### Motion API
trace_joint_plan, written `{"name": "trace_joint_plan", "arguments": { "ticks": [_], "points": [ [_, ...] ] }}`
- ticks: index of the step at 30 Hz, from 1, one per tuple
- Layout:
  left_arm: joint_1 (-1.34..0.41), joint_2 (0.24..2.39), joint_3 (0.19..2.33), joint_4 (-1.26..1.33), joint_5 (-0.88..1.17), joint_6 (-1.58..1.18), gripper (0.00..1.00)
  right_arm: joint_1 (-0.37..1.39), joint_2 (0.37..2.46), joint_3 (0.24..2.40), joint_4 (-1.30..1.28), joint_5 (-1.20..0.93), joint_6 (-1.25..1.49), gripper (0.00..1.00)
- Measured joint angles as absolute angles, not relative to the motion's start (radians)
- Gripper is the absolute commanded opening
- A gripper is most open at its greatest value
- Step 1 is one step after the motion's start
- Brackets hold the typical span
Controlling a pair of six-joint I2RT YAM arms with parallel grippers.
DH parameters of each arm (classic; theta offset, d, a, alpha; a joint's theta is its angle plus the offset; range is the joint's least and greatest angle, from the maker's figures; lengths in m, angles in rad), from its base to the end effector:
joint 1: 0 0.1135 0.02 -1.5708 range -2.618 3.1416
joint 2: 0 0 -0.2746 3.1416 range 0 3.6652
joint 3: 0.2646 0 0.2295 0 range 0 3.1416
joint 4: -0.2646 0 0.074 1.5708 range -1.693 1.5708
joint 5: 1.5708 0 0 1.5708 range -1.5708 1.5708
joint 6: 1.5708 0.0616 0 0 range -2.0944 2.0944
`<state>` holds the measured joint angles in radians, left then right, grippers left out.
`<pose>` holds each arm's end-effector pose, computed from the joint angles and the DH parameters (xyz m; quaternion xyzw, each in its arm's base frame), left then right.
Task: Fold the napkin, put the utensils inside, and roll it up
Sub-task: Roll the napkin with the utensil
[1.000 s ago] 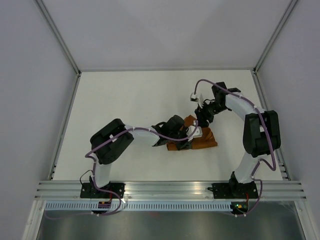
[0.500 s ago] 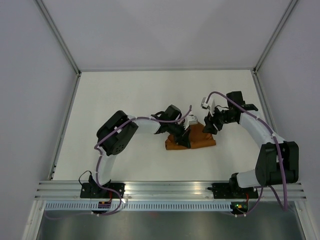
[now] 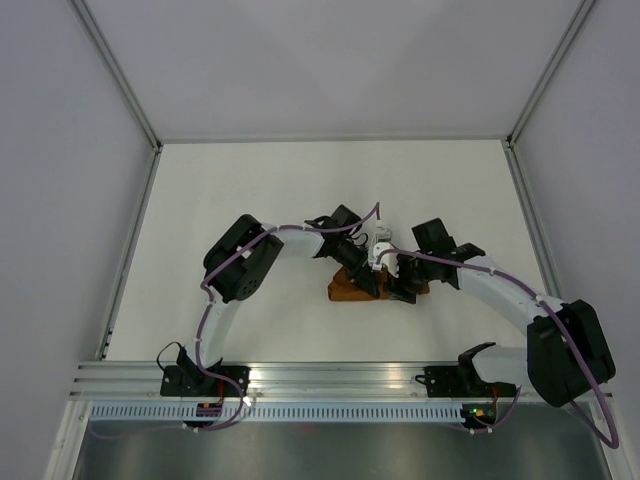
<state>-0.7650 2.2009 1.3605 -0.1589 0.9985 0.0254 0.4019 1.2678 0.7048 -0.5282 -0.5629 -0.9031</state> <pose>0.2760 -0.3368 0.1201 0.4488 0.7255 -0.5177 0.0647 0.1856 0.1146 0.1963 -0.6190 0.7014 0.2048 0.2879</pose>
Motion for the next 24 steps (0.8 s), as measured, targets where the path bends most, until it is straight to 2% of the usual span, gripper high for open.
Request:
{"name": "trace_joint_plan", "arguments": {
  "ticks": [12,19,24],
  "points": [
    [-0.749,2.239,1.407,-0.235,1.049,0.014,0.02,0.532,1.319,0.621,-0.382,-0.422,-0.89,0.63],
    [-0.746,2.249,1.419,-0.257,1.065,0.01,0.04,0.569,1.367,0.613,-0.319,-0.366,-0.882,0.44],
    [-0.742,2.256,1.432,-0.283,1.069,0.006,0.16,0.572,1.383,0.616,-0.303,-0.361,-0.88,0.29]
  ]
}}
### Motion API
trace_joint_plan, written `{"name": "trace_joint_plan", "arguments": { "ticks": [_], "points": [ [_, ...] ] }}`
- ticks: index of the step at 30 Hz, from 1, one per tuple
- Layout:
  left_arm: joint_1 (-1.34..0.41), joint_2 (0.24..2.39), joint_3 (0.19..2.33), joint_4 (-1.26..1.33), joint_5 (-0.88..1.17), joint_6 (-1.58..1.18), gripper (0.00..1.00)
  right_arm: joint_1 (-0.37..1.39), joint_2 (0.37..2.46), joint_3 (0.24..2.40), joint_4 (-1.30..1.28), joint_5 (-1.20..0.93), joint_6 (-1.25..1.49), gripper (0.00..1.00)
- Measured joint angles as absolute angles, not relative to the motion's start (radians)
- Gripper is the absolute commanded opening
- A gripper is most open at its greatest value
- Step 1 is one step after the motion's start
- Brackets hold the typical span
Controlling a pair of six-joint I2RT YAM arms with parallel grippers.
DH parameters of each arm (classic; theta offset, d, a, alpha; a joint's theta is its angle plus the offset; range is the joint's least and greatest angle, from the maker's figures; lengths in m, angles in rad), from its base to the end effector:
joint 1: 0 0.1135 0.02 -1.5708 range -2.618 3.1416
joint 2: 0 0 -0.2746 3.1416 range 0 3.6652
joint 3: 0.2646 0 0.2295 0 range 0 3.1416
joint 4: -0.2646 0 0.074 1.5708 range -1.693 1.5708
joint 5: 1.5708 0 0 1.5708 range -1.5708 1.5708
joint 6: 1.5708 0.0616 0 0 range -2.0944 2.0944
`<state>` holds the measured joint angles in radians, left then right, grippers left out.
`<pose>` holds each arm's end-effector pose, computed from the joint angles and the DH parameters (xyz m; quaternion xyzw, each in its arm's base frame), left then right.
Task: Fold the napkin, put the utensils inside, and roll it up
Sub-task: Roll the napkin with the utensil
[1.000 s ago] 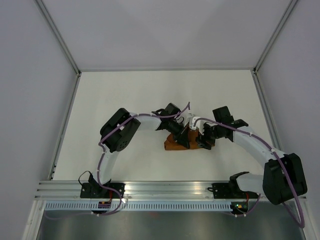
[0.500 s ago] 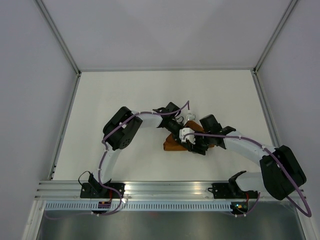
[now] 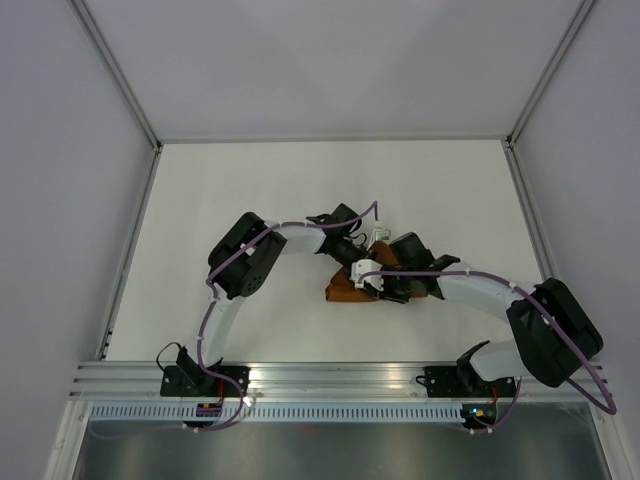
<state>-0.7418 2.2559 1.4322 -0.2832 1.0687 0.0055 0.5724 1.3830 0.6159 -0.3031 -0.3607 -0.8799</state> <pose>0.2840 -0.3335 0.1117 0.4147 0.7370 -0.5336 0.0062 0.1841 0.1445 0.1573 -0.6661 0.6832 0.1344 0.2674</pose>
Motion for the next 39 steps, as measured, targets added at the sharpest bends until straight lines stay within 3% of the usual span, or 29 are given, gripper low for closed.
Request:
{"name": "trace_joint_plan", "arguments": {
  "ticks": [4,13,21,26,32,39],
  "points": [
    [-0.729,2.265,1.447,-0.305,1.079,-0.015,0.27,0.572,1.41,0.641,-0.313,-0.363,-0.878,0.22],
    [-0.689,2.265,1.454,-0.311,1.094,-0.081,0.35,0.549,1.473,0.701,-0.352,-0.41,-0.884,0.2],
    [-0.636,2.207,1.423,-0.191,1.114,-0.21,0.38,0.484,1.55,0.776,-0.443,-0.507,-0.914,0.2],
    [-0.568,2.105,1.38,-0.117,1.098,-0.259,0.32,0.434,1.617,0.848,-0.537,-0.574,-0.945,0.2],
    [-0.443,1.89,1.14,0.159,0.983,-0.402,0.3,0.373,1.759,0.997,-0.714,-0.67,-0.99,0.2],
    [-0.403,1.596,0.793,0.494,0.677,-0.485,0.32,0.322,1.93,1.169,-0.92,-0.764,-1.025,0.2]
  ]
}}
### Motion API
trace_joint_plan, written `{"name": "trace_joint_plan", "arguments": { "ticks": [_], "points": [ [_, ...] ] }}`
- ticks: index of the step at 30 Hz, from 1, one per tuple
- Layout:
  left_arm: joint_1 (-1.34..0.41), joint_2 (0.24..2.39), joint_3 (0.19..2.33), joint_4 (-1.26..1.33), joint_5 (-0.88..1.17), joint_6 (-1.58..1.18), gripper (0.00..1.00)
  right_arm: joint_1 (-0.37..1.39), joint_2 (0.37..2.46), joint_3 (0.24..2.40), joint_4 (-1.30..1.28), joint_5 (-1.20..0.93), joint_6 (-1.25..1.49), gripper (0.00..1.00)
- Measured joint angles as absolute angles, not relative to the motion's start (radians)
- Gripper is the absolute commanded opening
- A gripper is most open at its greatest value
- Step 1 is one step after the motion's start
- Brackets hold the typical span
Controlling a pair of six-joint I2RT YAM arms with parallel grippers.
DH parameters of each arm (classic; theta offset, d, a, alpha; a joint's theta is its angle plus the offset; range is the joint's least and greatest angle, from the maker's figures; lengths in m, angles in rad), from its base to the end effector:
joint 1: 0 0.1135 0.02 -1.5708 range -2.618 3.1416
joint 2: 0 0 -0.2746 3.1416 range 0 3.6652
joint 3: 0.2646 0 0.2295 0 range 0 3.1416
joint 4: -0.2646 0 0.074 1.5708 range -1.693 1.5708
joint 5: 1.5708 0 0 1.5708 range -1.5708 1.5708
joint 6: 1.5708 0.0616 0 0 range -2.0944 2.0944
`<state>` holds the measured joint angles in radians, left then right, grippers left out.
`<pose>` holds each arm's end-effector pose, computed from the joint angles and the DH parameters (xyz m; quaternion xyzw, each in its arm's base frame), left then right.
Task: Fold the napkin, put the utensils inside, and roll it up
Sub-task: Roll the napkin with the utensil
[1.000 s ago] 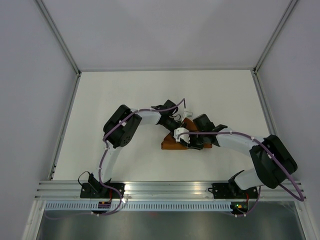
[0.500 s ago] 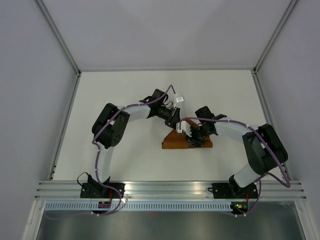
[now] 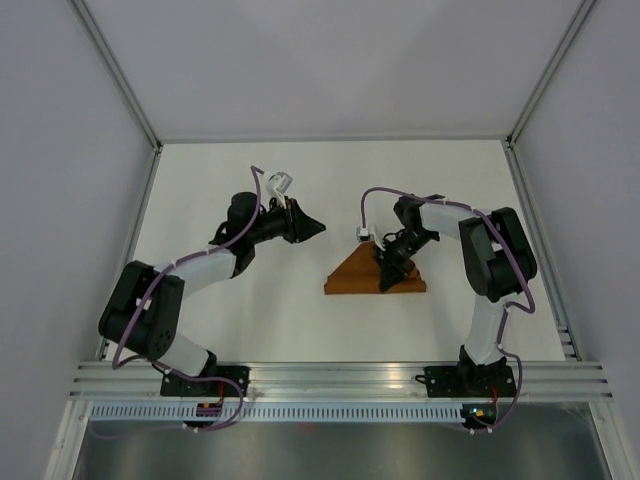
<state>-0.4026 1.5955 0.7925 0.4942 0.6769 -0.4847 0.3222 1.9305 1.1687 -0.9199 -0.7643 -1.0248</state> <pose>0.2978 -0.1687 0.2333 0.1645 0.7690 -0.4810 0.3875 0.2761 0.1371 0.1433 -0.5617 0.7370 0.3673 0.0798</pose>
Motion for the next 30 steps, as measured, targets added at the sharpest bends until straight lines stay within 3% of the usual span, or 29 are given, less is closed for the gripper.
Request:
{"name": "trace_joint_plan", "arguments": {
  "ticks": [6,12,21,30],
  "points": [
    [-0.453,1.347,0.685,0.62,0.5,-0.367,0.35,0.305,1.99,1.221,-0.989,-0.797,-1.029,0.2],
    [-0.707,1.284,0.689,0.574,0.304,-0.007,0.42,0.305,2.027,1.241,-1.045,-0.822,-1.028,0.21],
    [-0.987,1.443,0.741,0.422,0.091,0.371,0.44,0.305,2.064,1.249,-1.098,-0.852,-1.015,0.21],
    [-1.131,1.657,0.789,0.339,0.05,0.513,0.52,0.304,2.072,1.249,-1.107,-0.858,-1.0,0.21]
  ]
}}
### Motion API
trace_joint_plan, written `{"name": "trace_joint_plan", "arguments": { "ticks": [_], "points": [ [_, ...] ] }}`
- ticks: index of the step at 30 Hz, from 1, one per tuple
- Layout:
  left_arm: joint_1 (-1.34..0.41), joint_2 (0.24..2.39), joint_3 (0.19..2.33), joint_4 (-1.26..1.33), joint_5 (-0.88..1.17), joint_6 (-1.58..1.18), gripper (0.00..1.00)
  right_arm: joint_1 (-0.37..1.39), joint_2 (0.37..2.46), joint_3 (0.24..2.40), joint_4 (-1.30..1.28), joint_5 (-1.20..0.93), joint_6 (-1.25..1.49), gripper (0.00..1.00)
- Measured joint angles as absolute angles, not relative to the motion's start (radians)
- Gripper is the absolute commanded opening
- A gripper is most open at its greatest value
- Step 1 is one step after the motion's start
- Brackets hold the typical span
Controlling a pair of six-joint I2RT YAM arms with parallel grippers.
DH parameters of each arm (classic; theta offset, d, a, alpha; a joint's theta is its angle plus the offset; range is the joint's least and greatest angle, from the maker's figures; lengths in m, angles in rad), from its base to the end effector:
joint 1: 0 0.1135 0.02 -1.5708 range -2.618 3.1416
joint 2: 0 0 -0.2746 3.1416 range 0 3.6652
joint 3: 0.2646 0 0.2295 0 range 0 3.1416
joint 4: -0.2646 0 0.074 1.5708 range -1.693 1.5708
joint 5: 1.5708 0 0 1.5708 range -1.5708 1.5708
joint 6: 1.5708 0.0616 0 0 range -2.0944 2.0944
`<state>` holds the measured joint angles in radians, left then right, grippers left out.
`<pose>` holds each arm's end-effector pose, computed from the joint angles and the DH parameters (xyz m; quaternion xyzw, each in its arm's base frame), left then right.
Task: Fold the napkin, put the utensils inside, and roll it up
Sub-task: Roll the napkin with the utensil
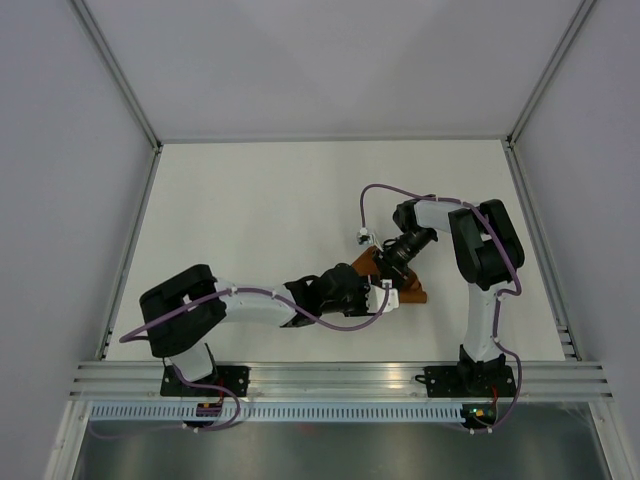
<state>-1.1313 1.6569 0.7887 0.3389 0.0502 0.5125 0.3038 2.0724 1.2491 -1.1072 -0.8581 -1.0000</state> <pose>0.1459 -0.3176 0.1884 0.6437 0.5812 -0.1722 0.4671 0.2784 0.1361 0.1257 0.4836 -0.7564 -0.4402 0.0133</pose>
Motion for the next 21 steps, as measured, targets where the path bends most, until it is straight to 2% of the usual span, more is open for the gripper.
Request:
{"name": "trace_joint_plan", "arguments": {
  "ticks": [10,18,21],
  "points": [
    [-1.134,1.755,0.79,0.374,0.029,0.544,0.58,0.303,2.076,1.25,-1.111,-0.86,-0.995,0.21],
    [-1.134,1.813,0.809,0.424,-0.001,0.556,0.58,0.303,2.079,1.252,-1.114,-0.86,-0.991,0.21],
    [-1.134,1.827,0.822,0.43,-0.002,0.556,0.53,0.303,2.079,1.252,-1.114,-0.86,-0.991,0.2]
  ]
}}
